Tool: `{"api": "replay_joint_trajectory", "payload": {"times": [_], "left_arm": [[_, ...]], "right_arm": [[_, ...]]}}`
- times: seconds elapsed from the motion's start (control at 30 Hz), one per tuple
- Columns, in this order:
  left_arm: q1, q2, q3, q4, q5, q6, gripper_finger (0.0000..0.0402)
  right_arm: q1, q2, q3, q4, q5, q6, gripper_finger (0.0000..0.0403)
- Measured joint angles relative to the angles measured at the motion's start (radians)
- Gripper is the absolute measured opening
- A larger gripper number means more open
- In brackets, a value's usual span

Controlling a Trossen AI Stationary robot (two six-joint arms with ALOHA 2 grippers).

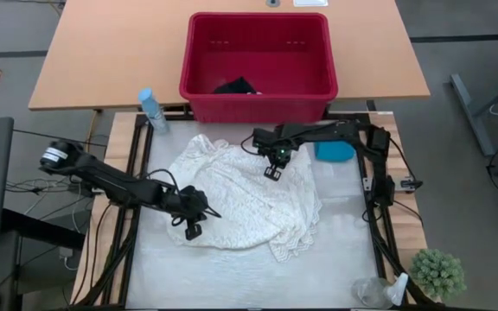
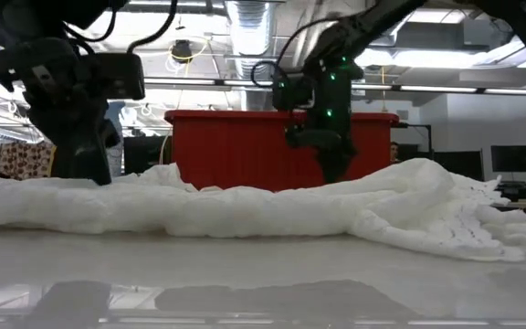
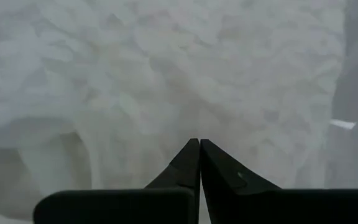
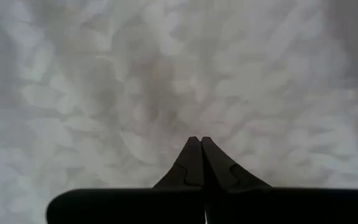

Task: Fold laundry
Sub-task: Fold the white blouse

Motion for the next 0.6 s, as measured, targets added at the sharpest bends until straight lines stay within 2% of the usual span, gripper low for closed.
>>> {"api": "replay_joint_trajectory", "payload": {"times": [0.33,0.6], "left_arm": [[-0.009,0.011,0.0,0.003,-0.014,-0.003,0.0],[-0.012,0.125,0.0,0.015,-0.008,-0.027,0.0]], "right_arm": [[-0.032,-0.004,-0.092,0.092,0.013,0.016,0.0011],[-0.101,-0.004,-0.091,0.111,0.031,0.002,0.0011]]}}
